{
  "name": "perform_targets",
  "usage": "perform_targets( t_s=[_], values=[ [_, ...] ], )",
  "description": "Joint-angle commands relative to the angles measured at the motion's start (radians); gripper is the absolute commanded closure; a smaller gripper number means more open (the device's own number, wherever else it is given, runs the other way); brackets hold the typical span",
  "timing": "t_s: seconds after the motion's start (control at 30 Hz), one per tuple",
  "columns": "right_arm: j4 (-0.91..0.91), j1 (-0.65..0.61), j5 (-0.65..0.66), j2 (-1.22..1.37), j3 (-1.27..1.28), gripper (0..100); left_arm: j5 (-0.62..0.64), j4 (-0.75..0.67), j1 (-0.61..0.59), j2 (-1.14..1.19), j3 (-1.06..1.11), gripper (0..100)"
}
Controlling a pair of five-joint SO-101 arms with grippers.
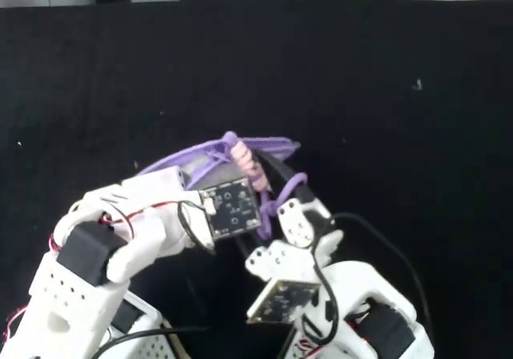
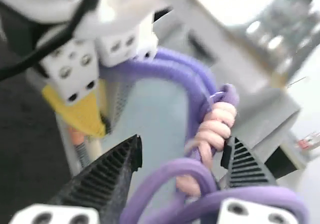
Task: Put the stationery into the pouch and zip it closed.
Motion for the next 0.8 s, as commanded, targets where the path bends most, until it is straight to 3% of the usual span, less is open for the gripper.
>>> perform_targets(
  t_s=[0.0, 0.3, 0.47, 0.57, 0.7, 0.77],
  values=[
    [-0.08, 0.015, 0.054, -0.13, -0.004, 73.4, -0.002, -0.012, 0.038, -0.009, -0.002, 97],
    [-0.075, 0.015, 0.081, -0.13, -0.025, 73.4, -0.006, -0.017, 0.031, -0.009, -0.002, 97],
    [0.1, -0.06, 0.167, -0.13, -0.035, 73.7, -0.008, -0.015, 0.03, -0.009, -0.002, 97],
    [0.192, -0.12, 0.184, -0.13, -0.054, 80.7, -0.008, -0.018, 0.03, -0.009, 0.001, 97],
    [0.204, -0.152, 0.189, -0.13, -0.071, 97.2, -0.006, -0.058, 0.03, -0.009, 0.031, 97],
    [0.19, -0.152, 0.184, -0.13, -0.074, 98.5, -0.005, -0.084, 0.024, -0.009, 0.045, 97]
  ],
)
